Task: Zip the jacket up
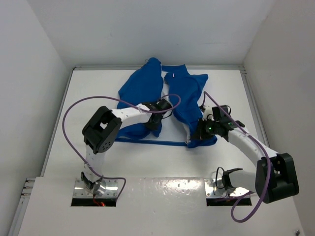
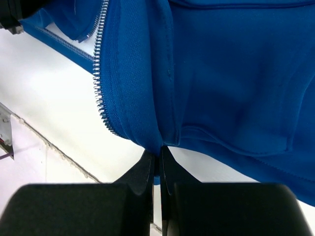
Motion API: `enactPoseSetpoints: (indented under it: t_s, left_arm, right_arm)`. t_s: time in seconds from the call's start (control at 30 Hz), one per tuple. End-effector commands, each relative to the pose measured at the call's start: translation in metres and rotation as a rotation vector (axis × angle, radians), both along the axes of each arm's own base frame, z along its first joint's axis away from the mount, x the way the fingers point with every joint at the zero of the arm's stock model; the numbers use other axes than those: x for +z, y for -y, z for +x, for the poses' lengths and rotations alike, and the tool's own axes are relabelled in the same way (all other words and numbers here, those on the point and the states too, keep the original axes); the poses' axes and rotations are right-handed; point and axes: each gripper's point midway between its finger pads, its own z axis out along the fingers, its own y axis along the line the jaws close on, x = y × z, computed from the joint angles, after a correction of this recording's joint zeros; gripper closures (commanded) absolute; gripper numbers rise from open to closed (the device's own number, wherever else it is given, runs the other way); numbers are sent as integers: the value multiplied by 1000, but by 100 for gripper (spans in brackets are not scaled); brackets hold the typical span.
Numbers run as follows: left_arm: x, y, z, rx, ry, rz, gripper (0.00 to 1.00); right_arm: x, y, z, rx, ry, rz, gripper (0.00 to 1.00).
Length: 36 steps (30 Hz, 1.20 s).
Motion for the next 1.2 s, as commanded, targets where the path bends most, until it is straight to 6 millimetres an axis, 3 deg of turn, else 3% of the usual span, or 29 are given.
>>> enactPoseSetpoints:
  t_s: [0.0,0.1,0.13,0.27,0.4,0.47,0.5,0.67,0.73,0.8,0.83,0.9,0.97,1.07,1.13,1.17]
  left_arm:
    - [31,-18,10,-29,40,-15,100]
    - [64,-24,21,-61,102,-101,100]
    - [94,-27,24,-98,168,-144,100]
    - [131,-63,19,-160,283,-89,100]
    - [108,-121,1,-227,340,153,100]
    - [96,-136,-7,-311,339,244,100]
    - [81,-147,-14,-325,329,293,100]
    - [66,-135,-28,-458,395,444,100]
    - [68,-116,-26,-488,459,477,100]
    - [68,-120,-28,-481,500,580,100]
    - [75,-108,-26,-481,565,574,100]
    - [79,-106,-28,-486,600,619,100]
    - [87,-95,-31,-487,656,606,100]
    - [80,-86,-38,-524,601,572,100]
    - [67,-75,-47,-551,502,460,100]
    - [63,-74,-48,-546,466,421,91]
  right_arm:
    - [16,-4,13,20,72,15,100]
    - [15,-3,11,20,72,13,100]
    - [14,-3,11,21,72,14,100]
    - [13,-5,9,29,68,25,100]
    - [13,-5,7,38,75,29,100]
    - [12,-5,5,45,75,27,100]
    - [11,-5,4,46,70,27,100]
    - [10,-6,0,54,72,26,100]
    - [9,-4,0,56,75,22,100]
    - [9,-4,-1,53,73,22,100]
    - [10,-4,-1,58,76,20,100]
    - [10,-4,-2,61,73,19,100]
    - [10,-4,-2,62,75,16,100]
    - [10,-2,-4,66,75,14,100]
    - [9,-3,-5,72,75,13,100]
    - [9,-3,-4,69,74,14,100]
